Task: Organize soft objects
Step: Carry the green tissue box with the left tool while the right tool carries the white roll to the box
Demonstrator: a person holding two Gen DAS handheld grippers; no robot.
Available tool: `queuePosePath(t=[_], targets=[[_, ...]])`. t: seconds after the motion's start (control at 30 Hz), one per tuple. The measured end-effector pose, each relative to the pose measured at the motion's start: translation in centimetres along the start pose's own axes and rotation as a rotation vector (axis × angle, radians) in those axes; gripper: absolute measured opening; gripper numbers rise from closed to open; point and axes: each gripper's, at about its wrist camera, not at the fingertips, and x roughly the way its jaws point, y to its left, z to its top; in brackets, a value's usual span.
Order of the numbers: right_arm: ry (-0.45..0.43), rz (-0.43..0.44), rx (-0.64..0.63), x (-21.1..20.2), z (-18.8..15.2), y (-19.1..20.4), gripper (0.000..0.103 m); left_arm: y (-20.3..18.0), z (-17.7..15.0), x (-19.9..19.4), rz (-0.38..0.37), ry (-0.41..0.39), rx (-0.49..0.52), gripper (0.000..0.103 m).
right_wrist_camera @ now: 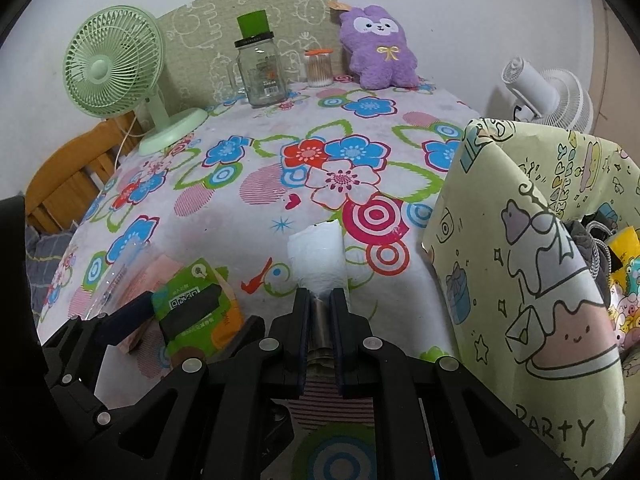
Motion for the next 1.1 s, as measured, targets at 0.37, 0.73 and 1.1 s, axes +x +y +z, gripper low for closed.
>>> queuePosePath(t=[0.37, 0.73, 1.1], targets=[[-0.008, 0.009, -0.008, -1.6, 0.2, 0.0, 0.013, -0.4, -0.1, -2.1, -0.005, -0.022, -0.017, 0.085], [-0.059, 0.023, -0.044, -5.2, 0.7, 0.3, 0.013, -1.0, 0.2, -6.0, 0.002, -0.084, -0.032, 0.085], [-0.120, 0.061, -0.084, -9.2, 0.9, 0.7, 0.013, -1.4, 0.2, -10.0, 0.026, -0.151, -0.036, 0.085]])
